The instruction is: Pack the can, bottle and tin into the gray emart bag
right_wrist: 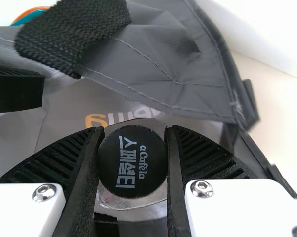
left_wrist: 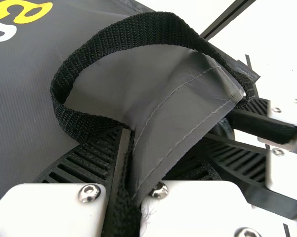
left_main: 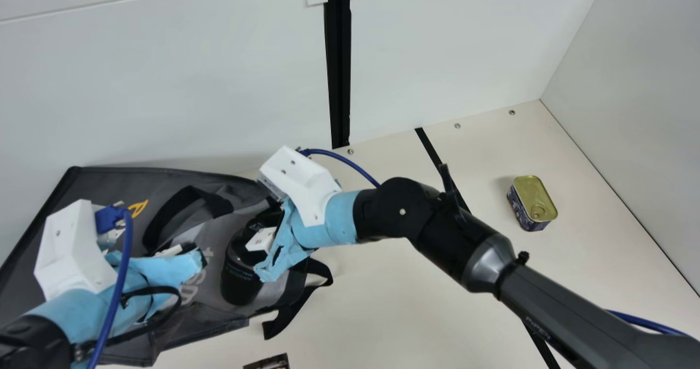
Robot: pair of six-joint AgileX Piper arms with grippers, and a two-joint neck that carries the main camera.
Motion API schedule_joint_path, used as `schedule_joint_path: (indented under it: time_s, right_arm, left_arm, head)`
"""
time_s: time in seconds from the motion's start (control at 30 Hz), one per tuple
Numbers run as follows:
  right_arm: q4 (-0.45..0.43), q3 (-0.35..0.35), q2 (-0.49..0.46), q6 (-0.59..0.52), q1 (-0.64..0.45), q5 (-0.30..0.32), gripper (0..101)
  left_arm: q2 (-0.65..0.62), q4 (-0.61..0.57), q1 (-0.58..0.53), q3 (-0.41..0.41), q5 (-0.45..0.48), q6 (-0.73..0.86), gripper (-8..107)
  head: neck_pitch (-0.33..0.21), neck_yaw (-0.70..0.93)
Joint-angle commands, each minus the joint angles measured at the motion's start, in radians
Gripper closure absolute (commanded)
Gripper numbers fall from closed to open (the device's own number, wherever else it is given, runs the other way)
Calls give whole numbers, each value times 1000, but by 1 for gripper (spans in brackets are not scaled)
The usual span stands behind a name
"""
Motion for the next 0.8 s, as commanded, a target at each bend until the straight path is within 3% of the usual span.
schedule_joint_path:
  time_s: [0.0,0.77]
  right_arm:
    - [2,-4,10,-3,3,-2,101]
    - [65,-76,134,-41,49,-33,101]
  left_arm:
    - [0,0,0,0,0,0,89]
    - [0,0,0,0,0,0,89]
  head:
    - [-23,-1]
    - [-23,-1]
